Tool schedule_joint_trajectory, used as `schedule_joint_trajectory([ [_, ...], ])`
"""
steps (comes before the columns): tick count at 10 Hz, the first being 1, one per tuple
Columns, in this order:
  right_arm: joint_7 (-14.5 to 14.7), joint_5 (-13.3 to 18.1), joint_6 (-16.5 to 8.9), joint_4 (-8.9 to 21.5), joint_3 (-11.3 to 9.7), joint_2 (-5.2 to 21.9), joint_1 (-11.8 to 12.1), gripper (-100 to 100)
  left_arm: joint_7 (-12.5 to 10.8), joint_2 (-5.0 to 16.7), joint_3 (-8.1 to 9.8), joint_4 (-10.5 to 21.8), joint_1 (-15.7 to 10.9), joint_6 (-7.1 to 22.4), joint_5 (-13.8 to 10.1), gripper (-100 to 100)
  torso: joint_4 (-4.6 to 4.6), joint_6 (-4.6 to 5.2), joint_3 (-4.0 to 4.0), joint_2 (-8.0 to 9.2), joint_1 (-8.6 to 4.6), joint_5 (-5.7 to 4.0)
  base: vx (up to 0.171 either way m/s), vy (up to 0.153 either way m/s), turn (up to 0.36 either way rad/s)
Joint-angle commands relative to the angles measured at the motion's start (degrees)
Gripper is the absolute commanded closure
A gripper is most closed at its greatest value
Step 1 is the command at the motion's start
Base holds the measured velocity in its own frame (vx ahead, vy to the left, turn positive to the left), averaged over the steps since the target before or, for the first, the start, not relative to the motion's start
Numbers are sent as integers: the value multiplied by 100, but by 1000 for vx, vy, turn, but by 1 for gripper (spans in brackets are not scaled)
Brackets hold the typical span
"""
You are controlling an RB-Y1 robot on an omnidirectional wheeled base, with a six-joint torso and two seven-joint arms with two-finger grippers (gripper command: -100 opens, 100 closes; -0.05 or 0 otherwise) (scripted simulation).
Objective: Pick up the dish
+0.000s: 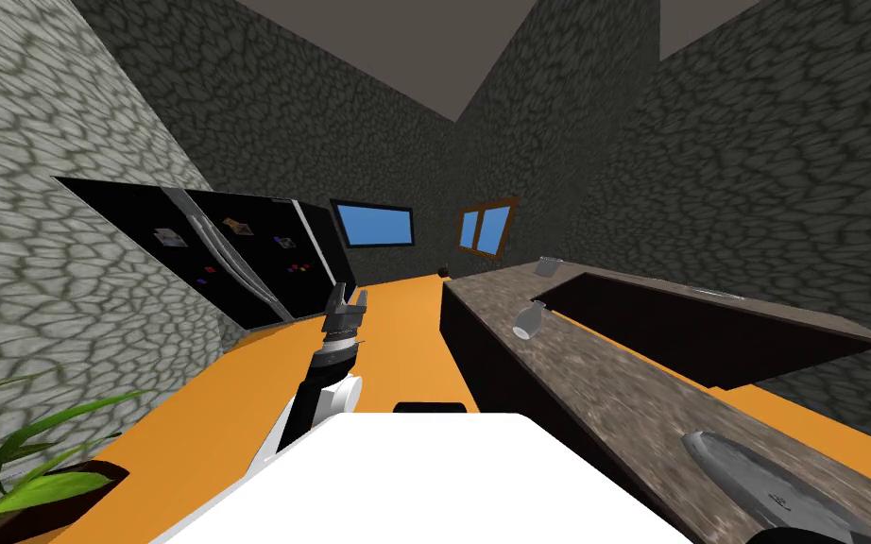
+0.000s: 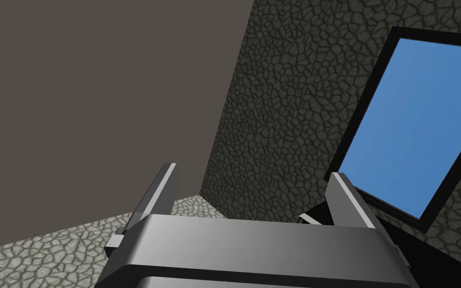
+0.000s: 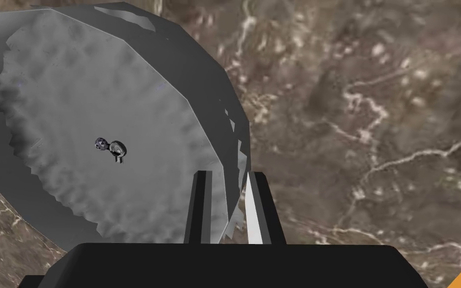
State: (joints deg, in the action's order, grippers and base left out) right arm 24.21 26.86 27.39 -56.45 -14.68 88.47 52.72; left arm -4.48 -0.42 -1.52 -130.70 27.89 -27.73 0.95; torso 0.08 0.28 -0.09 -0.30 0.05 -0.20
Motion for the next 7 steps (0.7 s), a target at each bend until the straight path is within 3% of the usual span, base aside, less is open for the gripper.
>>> schedule_joint_trajectory([
  [1,45,80,110,72,-23,69,-169,100,0,0,0,0,0,0,0,0,0,0,0,0,0,0,131,-13,-185],
  [4,267,173,110,-255,149,342,-166,100,0,0,0,0,0,0,0,0,-2,7,-3,-2,0,4,146,-9,-367],
  [6,269,200,113,-270,130,361,-204,100,0,0,-1,0,-1,0,0,0,1,-10,2,5,15,9,78,21,-145],
  [7,273,204,113,-282,131,369,-206,0,0,0,-1,0,-3,0,0,0,4,-14,12,23,13,9,9,3,10],
])
